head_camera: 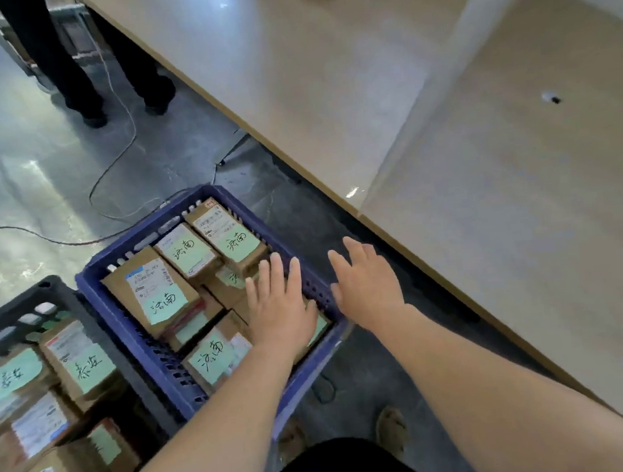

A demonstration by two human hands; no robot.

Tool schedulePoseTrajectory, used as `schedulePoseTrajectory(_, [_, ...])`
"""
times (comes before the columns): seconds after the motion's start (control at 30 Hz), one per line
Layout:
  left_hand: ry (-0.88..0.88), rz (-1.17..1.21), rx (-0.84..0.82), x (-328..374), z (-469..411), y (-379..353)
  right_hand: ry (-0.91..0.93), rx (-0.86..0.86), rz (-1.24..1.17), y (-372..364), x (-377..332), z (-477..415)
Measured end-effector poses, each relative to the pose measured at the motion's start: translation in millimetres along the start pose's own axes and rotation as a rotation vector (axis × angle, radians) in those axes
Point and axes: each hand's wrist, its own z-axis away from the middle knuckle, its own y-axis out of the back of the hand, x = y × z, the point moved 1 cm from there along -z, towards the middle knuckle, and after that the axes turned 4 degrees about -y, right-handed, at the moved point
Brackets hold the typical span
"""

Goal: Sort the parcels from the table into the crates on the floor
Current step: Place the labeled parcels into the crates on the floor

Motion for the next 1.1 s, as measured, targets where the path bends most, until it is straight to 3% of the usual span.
schedulePoseTrajectory(0.37, [-0.344, -0.207, 0.075, 126.8, 19.9, 6.9, -0.331, 0.108, -0.016, 27.9, 121.0, 115.3])
schedulePoseTrajectory(0.63, [-0.578, -0.278, 0.105, 259.7, 64.1, -3.7, -0.544, 0.204, -0.053, 40.1, 215.4, 223.2])
schedulePoseTrajectory(1.1, [-0.797, -0.314, 0.128, 482.6, 175.2, -82.3, -0.803, 0.354, -0.039, 27.8, 385.0, 414.1])
